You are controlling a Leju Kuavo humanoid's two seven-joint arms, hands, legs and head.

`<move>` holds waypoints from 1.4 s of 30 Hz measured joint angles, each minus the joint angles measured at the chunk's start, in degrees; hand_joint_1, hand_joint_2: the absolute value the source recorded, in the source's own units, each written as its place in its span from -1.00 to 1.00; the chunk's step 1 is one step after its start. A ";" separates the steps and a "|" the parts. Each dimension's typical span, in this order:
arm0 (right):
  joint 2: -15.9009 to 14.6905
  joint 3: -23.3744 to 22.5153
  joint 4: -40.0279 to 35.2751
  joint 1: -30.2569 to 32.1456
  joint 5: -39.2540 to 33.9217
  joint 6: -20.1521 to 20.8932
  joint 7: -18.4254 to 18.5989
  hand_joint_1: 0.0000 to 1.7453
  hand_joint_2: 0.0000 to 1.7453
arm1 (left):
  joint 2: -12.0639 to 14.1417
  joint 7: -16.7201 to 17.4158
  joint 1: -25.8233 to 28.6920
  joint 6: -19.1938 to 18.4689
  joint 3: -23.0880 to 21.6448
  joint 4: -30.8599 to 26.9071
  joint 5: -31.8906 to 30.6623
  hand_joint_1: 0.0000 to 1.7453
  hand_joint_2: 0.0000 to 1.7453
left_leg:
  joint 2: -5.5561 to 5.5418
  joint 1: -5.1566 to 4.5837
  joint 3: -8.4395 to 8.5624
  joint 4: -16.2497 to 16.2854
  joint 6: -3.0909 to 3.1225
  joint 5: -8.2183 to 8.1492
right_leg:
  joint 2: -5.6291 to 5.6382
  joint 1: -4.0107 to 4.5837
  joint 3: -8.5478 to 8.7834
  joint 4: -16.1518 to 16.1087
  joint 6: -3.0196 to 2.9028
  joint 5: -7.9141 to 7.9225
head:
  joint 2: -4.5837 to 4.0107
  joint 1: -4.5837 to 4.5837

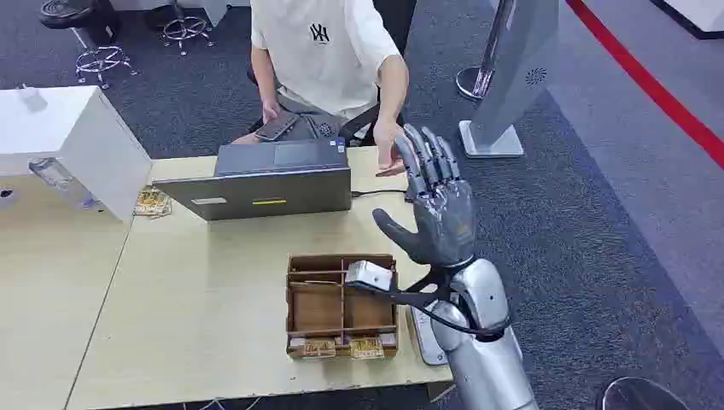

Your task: Pass the card to the sensor for recognition and then transmit it.

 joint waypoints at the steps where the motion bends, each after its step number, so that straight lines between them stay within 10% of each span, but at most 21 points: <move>1: -0.37 0.73 0.79 -0.85 1.02 0.00 1.02 -1.00 1.00 | 0.04 0.00 -0.02 -0.09 0.00 0.00 -0.15 -1.00 -1.00 | 0.00 0.00 0.00 0.00 0.00 0.00 | 0.00 0.00 0.00 0.00 0.00 0.00 | 0.00 -0.02; 7: -3.04 6.30 6.48 -6.09 6.26 -0.17 7.44 -1.00 1.00 | 0.26 0.04 -0.23 -0.31 0.00 0.07 -0.92 -1.00 -1.00 | -0.02 0.00 -0.01 0.00 -0.01 0.01 | -0.01 0.00 0.00 0.00 -0.01 0.01 | 0.00 0.00; 8: -3.58 7.46 7.64 -7.00 7.11 -0.17 8.64 -0.70 1.00 | 0.28 0.07 -0.23 -0.37 0.00 0.07 -0.98 -1.00 -1.00 | -0.02 0.00 0.00 0.00 -0.01 0.01 | 0.00 0.00 0.00 0.00 -0.01 0.01 | 0.00 -0.02; 9: -4.04 8.52 8.74 -7.84 7.80 -0.22 9.70 0.32 1.00 | 0.31 0.07 -0.23 -0.39 0.00 0.07 -1.12 -1.00 -1.00 | 0.00 0.00 0.00 0.00 -0.01 0.01 | 0.00 0.00 0.00 0.00 -0.01 0.01 | 0.00 -0.02; 12: -5.74 11.95 12.58 -10.62 9.84 -0.33 12.80 1.00 1.00 | 0.44 0.07 -0.35 -0.41 0.00 0.07 -1.31 -1.00 -1.00 | -0.01 0.00 0.00 0.00 -0.01 0.02 | -0.01 0.00 0.00 0.00 -0.01 0.01 | 0.00 0.00; 26: -11.56 21.69 25.29 -18.27 16.01 -0.85 23.50 1.00 1.00 | 0.79 0.48 -0.60 -0.96 0.00 0.22 -2.27 -1.00 -1.00 | -0.15 0.00 -0.01 0.03 0.01 0.03 | -0.09 0.00 0.00 0.00 0.00 0.02 | 0.00 0.00; 42: -12.74 22.56 27.48 -17.56 15.72 -0.87 22.89 1.00 1.00 | 1.01 0.59 -0.51 -0.96 0.00 0.46 -2.27 -1.00 -1.00 | -0.11 0.00 -0.02 0.02 0.01 0.03 | -0.03 0.00 -0.03 0.00 -0.01 0.02 | 0.00 -0.02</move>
